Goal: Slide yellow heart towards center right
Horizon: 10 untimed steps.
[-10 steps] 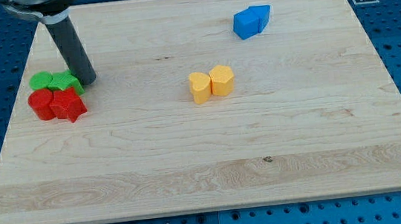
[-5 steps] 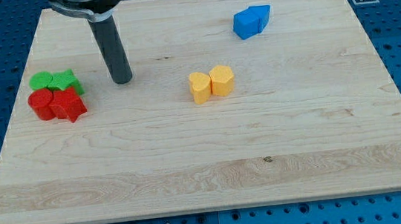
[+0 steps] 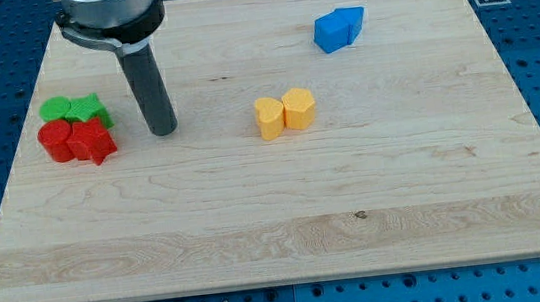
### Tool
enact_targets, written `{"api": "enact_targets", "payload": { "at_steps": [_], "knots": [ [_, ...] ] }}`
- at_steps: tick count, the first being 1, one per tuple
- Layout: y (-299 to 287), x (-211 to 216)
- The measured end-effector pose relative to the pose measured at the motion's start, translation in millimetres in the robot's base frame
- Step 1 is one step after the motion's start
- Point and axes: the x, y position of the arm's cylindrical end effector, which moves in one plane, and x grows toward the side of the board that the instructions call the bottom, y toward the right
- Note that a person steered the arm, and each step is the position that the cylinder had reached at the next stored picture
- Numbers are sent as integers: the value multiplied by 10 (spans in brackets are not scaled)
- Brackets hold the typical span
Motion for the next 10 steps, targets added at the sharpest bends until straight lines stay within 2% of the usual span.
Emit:
{"api": "enact_targets", "payload": {
  "at_steps": [2, 6, 10],
  "knots": [
    [177, 0],
    [948, 0],
    [1169, 249]
  ]
}}
